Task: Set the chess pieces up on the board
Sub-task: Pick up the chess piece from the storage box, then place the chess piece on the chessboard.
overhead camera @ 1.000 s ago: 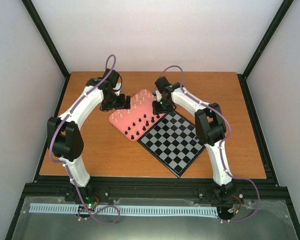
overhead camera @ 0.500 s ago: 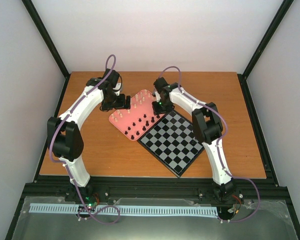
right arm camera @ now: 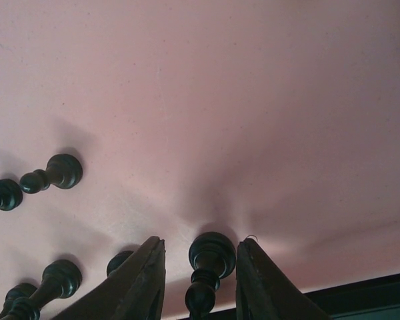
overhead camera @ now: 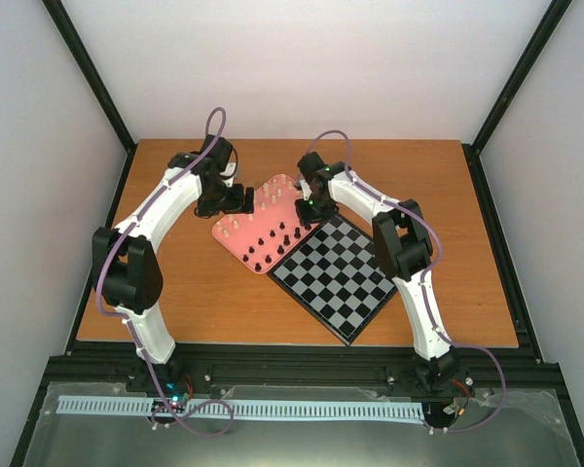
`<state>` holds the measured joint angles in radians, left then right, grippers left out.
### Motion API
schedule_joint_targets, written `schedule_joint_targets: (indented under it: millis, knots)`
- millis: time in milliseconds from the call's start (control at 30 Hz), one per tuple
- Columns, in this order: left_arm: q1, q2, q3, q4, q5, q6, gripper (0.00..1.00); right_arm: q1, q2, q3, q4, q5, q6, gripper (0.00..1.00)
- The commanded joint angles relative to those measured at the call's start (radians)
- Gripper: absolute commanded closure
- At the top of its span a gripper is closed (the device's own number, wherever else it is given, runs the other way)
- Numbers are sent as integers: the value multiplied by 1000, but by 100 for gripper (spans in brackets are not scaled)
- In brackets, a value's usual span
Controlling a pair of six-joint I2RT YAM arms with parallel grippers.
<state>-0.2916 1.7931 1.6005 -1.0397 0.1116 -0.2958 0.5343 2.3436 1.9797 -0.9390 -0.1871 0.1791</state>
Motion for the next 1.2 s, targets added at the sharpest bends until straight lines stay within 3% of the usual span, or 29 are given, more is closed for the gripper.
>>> schedule_joint_targets:
  millis: [0, 267, 433, 633, 900, 1000, 1167]
  knots:
    - [5, -4, 1, 13, -5, -10, 0, 10, 18, 19, -21, 12, -10, 69]
    - [4, -4, -1, 15, -3, -12, 0, 12, 8, 13, -28, 21, -19, 70]
    - [5, -3, 3, 15, -3, -12, 0, 12, 11, 19, -38, 17, -21, 86]
    - [4, -7, 4, 15, -3, -12, 0, 12, -4, 45, -50, 18, -27, 95]
    - [5, -14, 6, 14, -6, -11, 0, 12, -138, 136, -105, 72, -16, 95]
    - [5, -19, 7, 15, -5, -11, 0, 9, -237, 44, -140, 102, -7, 95]
    - [5, -29, 8, 13, -5, -9, 0, -13, -487, -295, -125, 153, 50, 95]
